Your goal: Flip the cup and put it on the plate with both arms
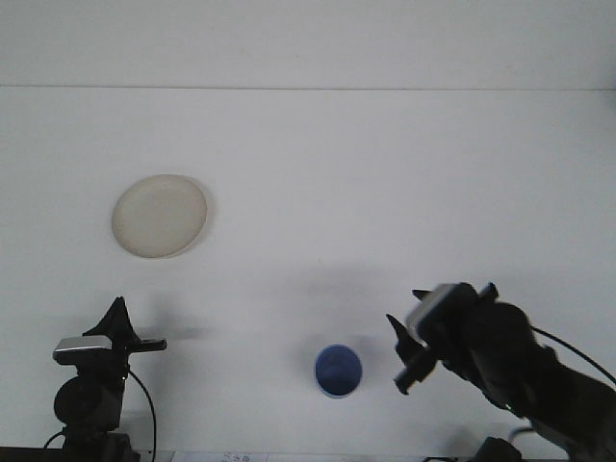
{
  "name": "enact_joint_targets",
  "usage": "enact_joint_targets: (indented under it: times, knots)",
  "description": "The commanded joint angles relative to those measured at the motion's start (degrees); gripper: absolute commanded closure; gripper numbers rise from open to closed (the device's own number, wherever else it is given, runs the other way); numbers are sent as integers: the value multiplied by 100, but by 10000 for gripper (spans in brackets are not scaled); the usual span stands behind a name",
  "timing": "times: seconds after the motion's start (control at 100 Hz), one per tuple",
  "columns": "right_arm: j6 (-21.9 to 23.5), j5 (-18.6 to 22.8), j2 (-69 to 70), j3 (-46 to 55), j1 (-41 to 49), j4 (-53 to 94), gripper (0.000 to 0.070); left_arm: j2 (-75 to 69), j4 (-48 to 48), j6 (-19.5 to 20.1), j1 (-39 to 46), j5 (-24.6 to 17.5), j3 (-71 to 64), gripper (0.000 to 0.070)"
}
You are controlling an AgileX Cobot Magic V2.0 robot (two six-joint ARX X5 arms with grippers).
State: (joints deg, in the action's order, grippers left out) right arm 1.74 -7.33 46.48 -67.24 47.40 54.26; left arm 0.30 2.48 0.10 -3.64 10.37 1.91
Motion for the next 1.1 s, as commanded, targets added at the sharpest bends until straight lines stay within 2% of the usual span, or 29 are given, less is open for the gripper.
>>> enact_joint_targets:
  times: [0.0, 0.13, 0.25, 0.34, 0.39, 0.55, 0.63, 0.67, 0.76, 0.81, 0.85, 0.95, 1.09]
  knots:
    - [192, -22, -778, 601, 55, -483, 336, -13, 59, -162, -2, 11, -109, 685]
    - [151, -24, -2323, 1770, 55, -1165, 336, -13, 61, -855, -2, 11, -109, 685]
    - [146, -24, -3390, 2396, 55, -1449, 336, -13, 66, -1235, -2, 11, -109, 685]
    - [149, -24, -3842, 2636, 55, -1427, 336, -13, 57, -1926, -2, -17, -87, 685]
    - [149, -24, -3982, 2710, 55, -1351, 336, -13, 13, -2149, -2, -260, 13, 685]
    - [168, -24, -4052, 2743, 52, -1088, 336, 247, -599, -2291, -15, -1167, 1060, 687]
    - [164, -26, -4046, 2756, 52, -1082, 336, 732, -1213, -2238, -17, -1541, 1917, 683]
    - [144, -31, -4046, 2756, 52, -1095, 336, 1082, -1547, -2087, -24, -1862, 2387, 662]
    - [144, -118, -4044, 2756, 52, -1093, 336, 2041, -2404, -1436, -74, -2844, 3506, 414]
    - [144, -179, -4044, 2756, 52, -1088, 336, 2601, -2898, -1255, -160, -3250, 4092, 341]
    - [144, -177, -4044, 2756, 52, -1088, 336, 3045, -3270, -1130, -273, -3552, 4531, 318]
    - [142, -179, -4044, 2756, 52, -1088, 337, 4035, -4089, -833, -743, -4096, 5475, 317]
    - [144, -179, -4044, 2756, 52, -1088, 336, 5246, -4828, -640, -1832, -4129, 6413, 311]
